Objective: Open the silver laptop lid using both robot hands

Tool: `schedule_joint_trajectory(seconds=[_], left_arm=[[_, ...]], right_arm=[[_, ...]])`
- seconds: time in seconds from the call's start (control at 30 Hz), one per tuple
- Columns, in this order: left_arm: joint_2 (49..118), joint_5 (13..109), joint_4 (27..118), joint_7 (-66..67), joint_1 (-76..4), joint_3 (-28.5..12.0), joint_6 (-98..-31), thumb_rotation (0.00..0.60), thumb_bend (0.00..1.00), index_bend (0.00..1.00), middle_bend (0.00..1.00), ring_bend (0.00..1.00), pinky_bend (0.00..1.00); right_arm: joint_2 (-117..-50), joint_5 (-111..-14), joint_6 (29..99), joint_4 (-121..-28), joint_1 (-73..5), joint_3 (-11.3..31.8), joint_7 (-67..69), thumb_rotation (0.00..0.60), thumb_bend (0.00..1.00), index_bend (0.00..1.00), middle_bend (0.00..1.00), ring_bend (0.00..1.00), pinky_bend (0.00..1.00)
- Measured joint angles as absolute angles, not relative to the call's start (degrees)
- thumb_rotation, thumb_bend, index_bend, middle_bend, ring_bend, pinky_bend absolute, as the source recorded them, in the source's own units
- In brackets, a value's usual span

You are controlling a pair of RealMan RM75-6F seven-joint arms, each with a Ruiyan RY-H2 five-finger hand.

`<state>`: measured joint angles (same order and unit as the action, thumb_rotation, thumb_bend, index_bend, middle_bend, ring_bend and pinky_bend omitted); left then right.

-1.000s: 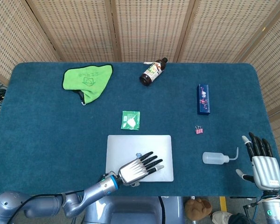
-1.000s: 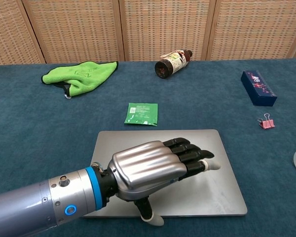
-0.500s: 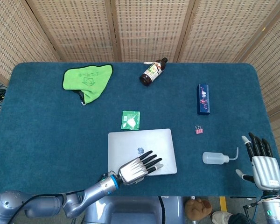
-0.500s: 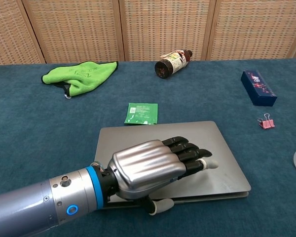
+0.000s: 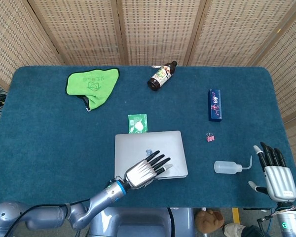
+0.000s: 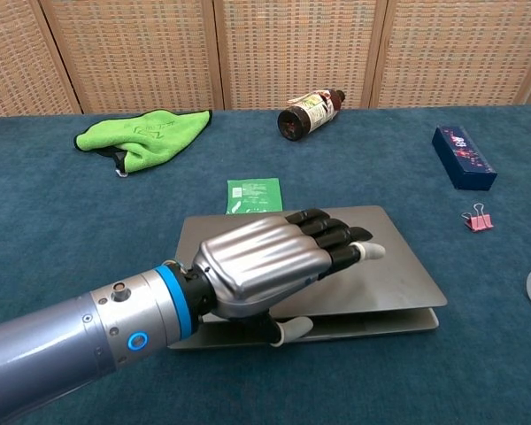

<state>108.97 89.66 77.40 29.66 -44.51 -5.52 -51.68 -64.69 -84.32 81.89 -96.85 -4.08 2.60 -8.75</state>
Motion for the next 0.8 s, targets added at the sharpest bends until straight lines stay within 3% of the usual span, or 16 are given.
schedule_joint_trajectory(seconds=[0.07,0.1,0.3,0.5,0.63,0.8], left_arm=[[108.5,88.6,78.1,30.7,-44.6,-6.3,-51.7,0.600,0.43,0.00,0.00,0.00,0.00],[108.3,88.0,78.4,31.0,-44.7,-6.7,-51.7,0.600,0.43,0.00,0.00,0.00,0.00],[107.6,86.1,79.5,31.8,-45.1,-7.9,-51.9,0.600,0.44,0.00,0.00,0.00,0.00],[107.1,84.9,80.1,32.4,-45.4,-8.3,-52.6,0.600,0.44,0.00,0.00,0.00,0.00],[106.5,84.6,80.6,32.6,-45.6,-8.3,-53.0,0.600,0.44,0.00,0.00,0.00,0.00],[105.5,84.2,81.5,32.7,-45.9,-8.4,-53.6,0.600,0.44,0.00,0.00,0.00,0.00]], right_arm=[[-64.4,-84.2,80.4,-96.5,-4.4,2.0,-8.7,0.600,0.03,0.01,0.00,0.00,0.00],[-64.3,-84.3,79.6,-96.4,-4.5,1.7,-8.5,0.600,0.10,0.04,0.00,0.00,0.00],[-63.9,-87.5,76.1,-95.2,-6.0,-0.7,-4.5,0.600,0.69,0.22,0.08,0.00,0.05],[-66.4,-93.5,72.8,-91.2,-8.6,-2.9,0.6,0.600,0.87,0.31,0.17,0.06,0.11],[-69.8,-96.5,71.5,-88.9,-10.5,-3.9,1.7,0.600,0.96,0.32,0.19,0.08,0.13],[-75.6,-99.7,70.4,-84.0,-12.7,-4.7,3.0,0.600,0.99,0.32,0.16,0.08,0.13]])
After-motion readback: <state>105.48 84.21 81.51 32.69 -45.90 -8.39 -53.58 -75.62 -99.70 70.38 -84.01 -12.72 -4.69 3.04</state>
